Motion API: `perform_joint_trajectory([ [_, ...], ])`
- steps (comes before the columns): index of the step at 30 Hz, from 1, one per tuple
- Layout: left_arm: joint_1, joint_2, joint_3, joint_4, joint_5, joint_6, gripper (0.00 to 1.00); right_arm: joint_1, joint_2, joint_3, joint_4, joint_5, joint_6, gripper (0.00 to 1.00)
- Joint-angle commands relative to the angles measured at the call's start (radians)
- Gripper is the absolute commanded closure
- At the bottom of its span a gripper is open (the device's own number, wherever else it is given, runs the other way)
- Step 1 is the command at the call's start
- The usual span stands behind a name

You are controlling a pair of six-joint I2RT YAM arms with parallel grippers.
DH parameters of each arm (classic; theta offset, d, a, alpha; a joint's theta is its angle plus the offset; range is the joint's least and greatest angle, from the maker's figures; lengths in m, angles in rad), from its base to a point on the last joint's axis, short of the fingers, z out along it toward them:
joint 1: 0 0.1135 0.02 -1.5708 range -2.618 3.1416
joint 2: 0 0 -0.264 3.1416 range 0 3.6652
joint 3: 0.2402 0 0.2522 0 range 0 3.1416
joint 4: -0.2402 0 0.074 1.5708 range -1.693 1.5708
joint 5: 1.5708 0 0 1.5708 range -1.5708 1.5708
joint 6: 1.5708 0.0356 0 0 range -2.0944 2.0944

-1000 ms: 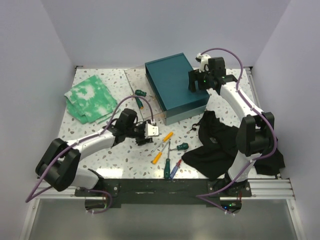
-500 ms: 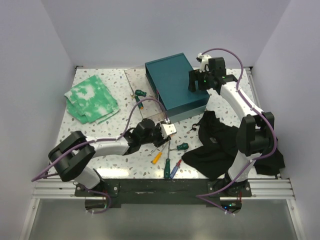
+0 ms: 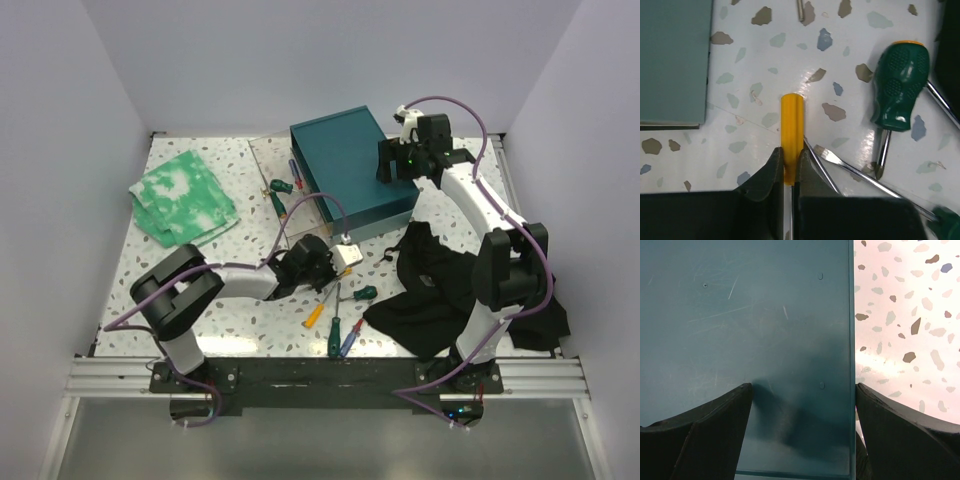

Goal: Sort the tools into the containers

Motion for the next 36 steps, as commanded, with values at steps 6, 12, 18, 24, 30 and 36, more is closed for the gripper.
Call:
perform_joint_trajectory([
  [6, 0.161, -0.275, 0.135, -0.126, 0.542, 0.253, 1.0, 0.008, -0.027, 0.018, -0.025, -0.003, -0.001, 0.14],
  [12, 0.198, -0.417, 0.23, 0.033, 0.368, 0.141, 1.0, 0.006, -0.03, 0.07, -0.074, -0.007, -0.031, 0.14],
  [18, 0.337, -0.384, 0.34, 0.034, -0.139, -0.421, 1.0, 0.008, -0.03, 0.146, -0.088, -0.016, -0.036, 0.15],
  [24, 0.459, -0.219, 0.567, -0.294, -0.167, -0.912, 1.0, 0.006, -0.078, 0.234, -0.2, 0.039, -0.114, 0.15],
  [30, 0.468, -0.175, 0.534, -0.29, -0.056, -1.033, 0.55, 0.008, -0.085, 0.256, -0.203, 0.028, -0.079, 0.15],
  [36, 0.47, -0.29, 0.512, -0.315, -0.13, -0.764, 0.4, 0.008, -0.062, 0.285, -0.2, -0.022, -0.046, 0.15],
])
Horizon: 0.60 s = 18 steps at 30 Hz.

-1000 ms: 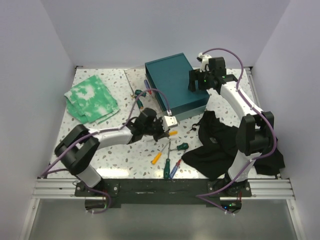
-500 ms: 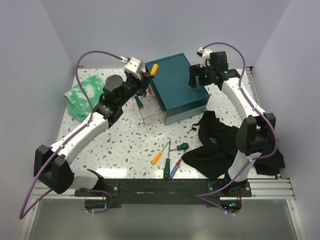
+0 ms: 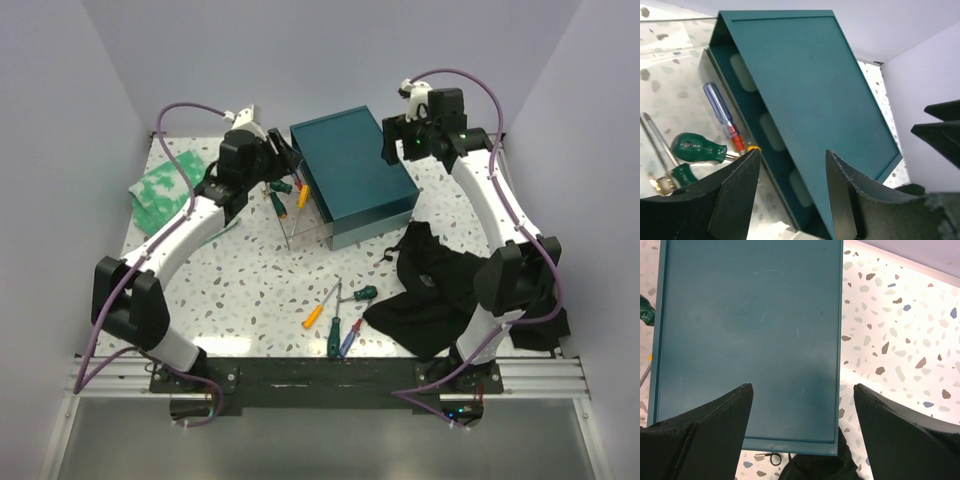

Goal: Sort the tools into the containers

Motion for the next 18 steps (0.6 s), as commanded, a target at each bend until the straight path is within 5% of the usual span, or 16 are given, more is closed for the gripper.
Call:
perform_joint_trajectory([
  [1, 0.002, -0.143, -0.018, 0.031, 0.051, 0.23, 0.4, 0.001, -0.03, 0.05, -0.007, -0.039, 0.038, 0.15],
  [5, -0.011, -0.275, -0.145, 0.207, 0.511, 0.475, 0.44, 0.003, -0.099, -0.051, 0.039, -0.025, 0.06, 0.15],
  [7, -0.077, -0.32, -0.237, 0.186, 0.604, 0.571, 0.43, 0.003, -0.137, -0.09, 0.039, -0.026, 0.06, 0.15],
  [9, -0.143, -0.382, -0.326, 0.065, 0.609, 0.663, 0.43, 0.004, -0.183, -0.139, 0.03, -0.042, 0.038, 0.15],
  [12, -0.2, -0.487, -0.525, 0.108, 0.644, 0.722, 0.45, 0.004, -0.246, -0.211, 0.039, -0.02, 0.023, 0.15],
  [14, -0.215, -0.501, -0.573, 0.036, 0.621, 0.779, 0.53, 0.003, -0.289, -0.246, 0.041, -0.019, 0.023, 0.15],
  [18, -0.307, -0.524, -0.67, -0.072, 0.526, 0.929, 0.52, 0.003, -0.349, -0.289, 0.041, -0.01, -0.002, 0.15],
])
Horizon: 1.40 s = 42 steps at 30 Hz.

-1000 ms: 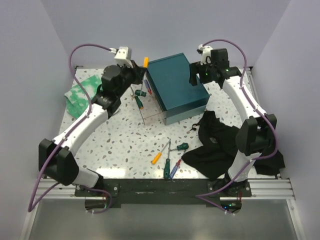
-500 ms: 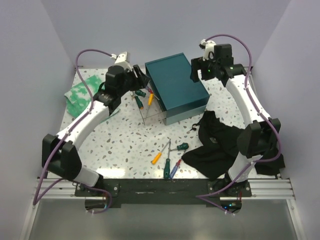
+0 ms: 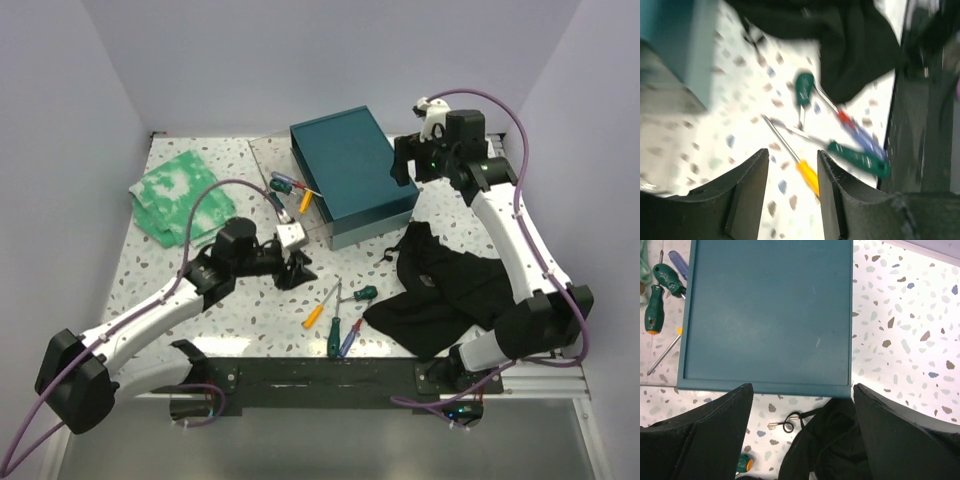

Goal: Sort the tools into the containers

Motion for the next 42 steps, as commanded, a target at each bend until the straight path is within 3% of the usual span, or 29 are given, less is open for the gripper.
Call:
perform_joint_trajectory([
  [1, -0.08, -0.016, -0.083, -0.074, -0.075, 0.177, 0.5, 0.002, -0.082, -0.043, 0.026, 0.01, -0.027, 0.15],
  [6, -0.117, 0.023, -0.146, -0.002, -0.121, 0.004, 0.47, 0.002, -0.143, -0.077, 0.016, 0.027, -0.051, 0.15],
  [7, -0.122, 0.033, -0.155, 0.037, -0.155, -0.094, 0.45, 0.002, -0.165, -0.083, 0.013, 0.033, -0.051, 0.15],
  [10, -0.125, 0.08, -0.181, 0.048, -0.312, -0.204, 0.46, -0.004, -0.202, -0.101, 0.02, 0.038, -0.054, 0.15],
  [21, -0.299, 0.195, -0.155, 0.052, -0.453, -0.21, 0.49, -0.038, -0.255, -0.164, 0.026, 0.025, -0.045, 0.15],
  [25, -0.336, 0.276, -0.108, -0.041, -0.61, -0.267, 0.54, -0.052, -0.265, -0.17, 0.026, 0.015, -0.033, 0.15],
  [29, -0.378, 0.385, -0.06, -0.064, -0.609, -0.256, 0.55, -0.064, -0.272, -0.183, 0.027, 0.008, -0.027, 0.14],
  [32, -0.402, 0.413, -0.033, -0.068, -0.602, -0.238, 0.74, -0.076, -0.272, -0.193, 0.026, -0.001, -0.019, 0.15],
  [33, -0.402, 0.412, -0.03, -0.068, -0.594, -0.223, 0.95, -0.078, -0.274, -0.195, 0.026, -0.002, -0.018, 0.14],
  [34, -0.402, 0.39, -0.028, -0.079, -0.592, -0.21, 1.0, -0.076, -0.274, -0.195, 0.026, -0.002, -0.018, 0.15],
  [42, -0.35, 0.146, 0.021, -0.172, -0.689, -0.075, 1.0, -0.088, -0.263, -0.18, 0.026, -0.007, -0.012, 0.15],
])
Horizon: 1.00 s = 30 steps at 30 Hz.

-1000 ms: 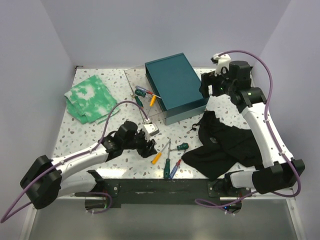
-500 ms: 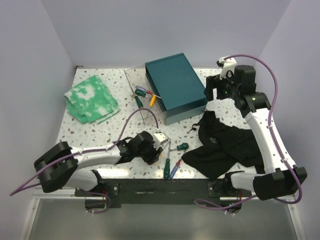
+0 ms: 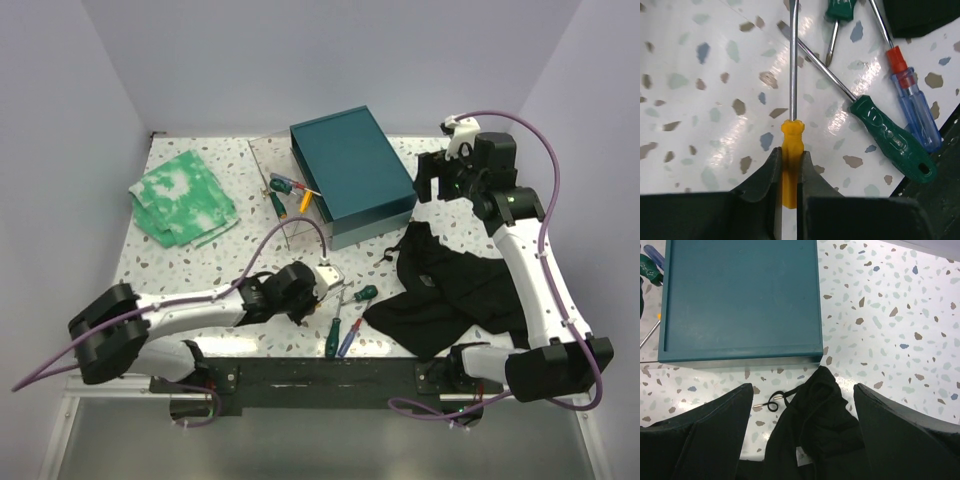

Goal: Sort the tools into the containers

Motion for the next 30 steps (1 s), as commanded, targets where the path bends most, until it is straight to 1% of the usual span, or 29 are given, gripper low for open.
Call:
perform_joint_trajectory([
  [1, 0.053, -0.179, 0.082, 0.009, -0.028, 0.09, 1.0, -0.008, -0.019, 0.01, 0.024, -0.027, 0.014, 0.15],
  [3, 0.092, -0.227, 0.112, 0.059, 0.026, 0.092, 1.0, -0.01, -0.019, 0.005, 0.024, -0.027, 0.014, 0.15],
  [4, 0.101, -0.267, 0.122, 0.126, 0.084, 0.087, 1.0, -0.011, -0.019, -0.001, 0.022, -0.027, 0.014, 0.15],
  [5, 0.109, -0.279, 0.134, 0.157, 0.11, 0.075, 1.0, -0.013, -0.019, -0.002, 0.022, -0.027, 0.016, 0.15],
  [6, 0.136, -0.284, 0.143, 0.214, 0.129, 0.028, 1.0, -0.013, -0.019, -0.005, 0.021, -0.029, 0.019, 0.15],
  [7, 0.162, -0.273, 0.155, 0.269, 0.105, -0.015, 1.0, -0.014, -0.019, -0.005, 0.018, -0.031, 0.021, 0.15],
  [8, 0.194, -0.261, 0.186, 0.283, 0.047, -0.087, 1.0, -0.013, -0.015, -0.004, 0.018, -0.034, 0.024, 0.15],
  [9, 0.299, -0.244, 0.209, 0.277, -0.012, -0.271, 1.0, -0.014, -0.017, -0.001, 0.018, -0.035, 0.025, 0.15],
  [10, 0.364, -0.201, 0.238, 0.238, -0.032, -0.354, 1.0, -0.014, -0.017, 0.004, 0.019, -0.037, 0.028, 0.15],
  [11, 0.423, -0.181, 0.278, 0.233, -0.014, -0.418, 1.0, -0.014, -0.015, 0.008, 0.021, -0.038, 0.033, 0.15],
  [12, 0.51, -0.166, 0.287, 0.246, -0.002, -0.521, 1.0, -0.014, -0.015, 0.01, 0.021, -0.04, 0.034, 0.15],
  [15, 0.625, -0.12, 0.321, 0.326, 0.031, -0.636, 1.0, -0.016, -0.014, 0.018, 0.015, -0.04, 0.034, 0.15],
  [18, 0.665, -0.072, 0.358, 0.362, 0.09, -0.646, 1.0, -0.014, -0.014, 0.018, 0.011, -0.041, 0.034, 0.15],
  [23, 0.675, 0.0, 0.384, 0.363, 0.164, -0.675, 1.0, -0.016, -0.02, 0.013, 0.011, -0.044, 0.036, 0.15],
  [25, 0.682, 0.029, 0.392, 0.325, 0.17, -0.744, 0.76, -0.017, -0.025, 0.009, 0.011, -0.047, 0.037, 0.15],
  [26, 0.691, 0.032, 0.393, 0.319, 0.17, -0.762, 0.6, -0.016, -0.026, 0.007, 0.011, -0.049, 0.039, 0.15],
  [27, 0.693, 0.034, 0.396, 0.32, 0.17, -0.776, 0.55, -0.016, -0.028, 0.002, 0.011, -0.05, 0.039, 0.15],
  [28, 0.693, 0.032, 0.404, 0.331, 0.178, -0.767, 0.51, -0.017, -0.029, -0.001, 0.01, -0.05, 0.039, 0.15],
  [29, 0.696, 0.031, 0.412, 0.342, 0.186, -0.753, 0.45, -0.016, -0.032, -0.002, 0.008, -0.049, 0.039, 0.15],
  [30, 0.699, 0.029, 0.419, 0.365, 0.207, -0.723, 0.43, -0.016, -0.032, -0.002, 0.008, -0.049, 0.039, 0.15],
])
